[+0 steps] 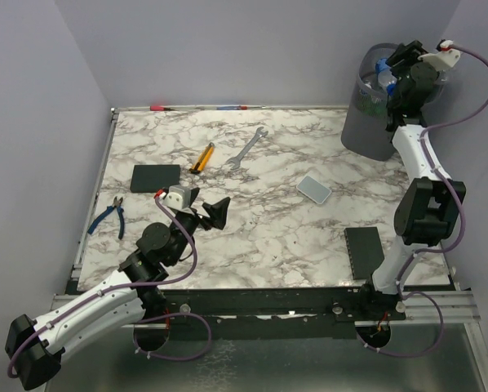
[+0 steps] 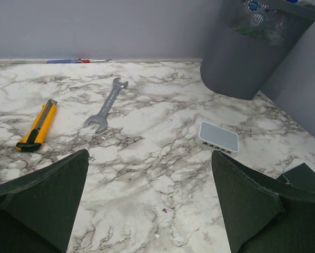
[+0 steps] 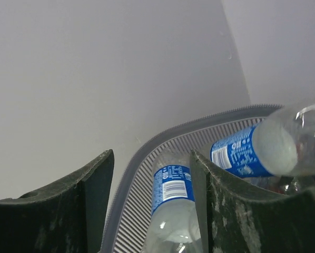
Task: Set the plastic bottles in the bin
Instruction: Place the plastic bottle in the trash bin, then reset both arms
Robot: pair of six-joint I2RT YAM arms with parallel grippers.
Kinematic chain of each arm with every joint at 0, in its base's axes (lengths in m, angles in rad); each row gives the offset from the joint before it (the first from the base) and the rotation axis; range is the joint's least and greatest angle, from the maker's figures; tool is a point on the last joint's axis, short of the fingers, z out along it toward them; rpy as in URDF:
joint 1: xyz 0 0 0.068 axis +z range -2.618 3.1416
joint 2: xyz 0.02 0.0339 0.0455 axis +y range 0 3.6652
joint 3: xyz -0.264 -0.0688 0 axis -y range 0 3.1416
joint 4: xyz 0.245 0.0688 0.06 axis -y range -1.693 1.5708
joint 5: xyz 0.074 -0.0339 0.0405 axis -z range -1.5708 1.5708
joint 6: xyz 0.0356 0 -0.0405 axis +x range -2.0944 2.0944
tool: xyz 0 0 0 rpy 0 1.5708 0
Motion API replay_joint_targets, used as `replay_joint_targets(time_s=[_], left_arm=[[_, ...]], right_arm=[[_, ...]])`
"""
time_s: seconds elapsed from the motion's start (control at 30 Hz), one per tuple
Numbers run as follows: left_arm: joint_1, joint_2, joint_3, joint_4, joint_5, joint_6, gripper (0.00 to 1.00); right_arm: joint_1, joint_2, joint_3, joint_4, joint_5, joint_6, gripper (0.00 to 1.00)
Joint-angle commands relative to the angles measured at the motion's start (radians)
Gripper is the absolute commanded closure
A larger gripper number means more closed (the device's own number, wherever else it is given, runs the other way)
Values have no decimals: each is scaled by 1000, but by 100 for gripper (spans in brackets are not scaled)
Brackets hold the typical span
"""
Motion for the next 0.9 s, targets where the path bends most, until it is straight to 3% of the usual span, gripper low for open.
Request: replay_joint_targets(time_s=[0.0, 0.43, 0.5, 0.67, 0.87], left_arm=[[4, -13, 19, -12, 19, -15, 1], [2, -38, 35, -46, 8, -41, 1], [3, -37, 40, -62, -11, -52, 1], [3, -25, 78, -128, -128, -83, 1], [2, 29, 121, -203, -289, -137, 1]], right_arm=[[0, -106, -23, -11, -24, 15, 36], [1, -337, -27, -174, -20, 64, 27], [5, -400, -26, -217, -66, 98, 18], [64, -577, -31, -405, -286, 144, 14], [229, -799, -151, -615, -451, 125, 8]])
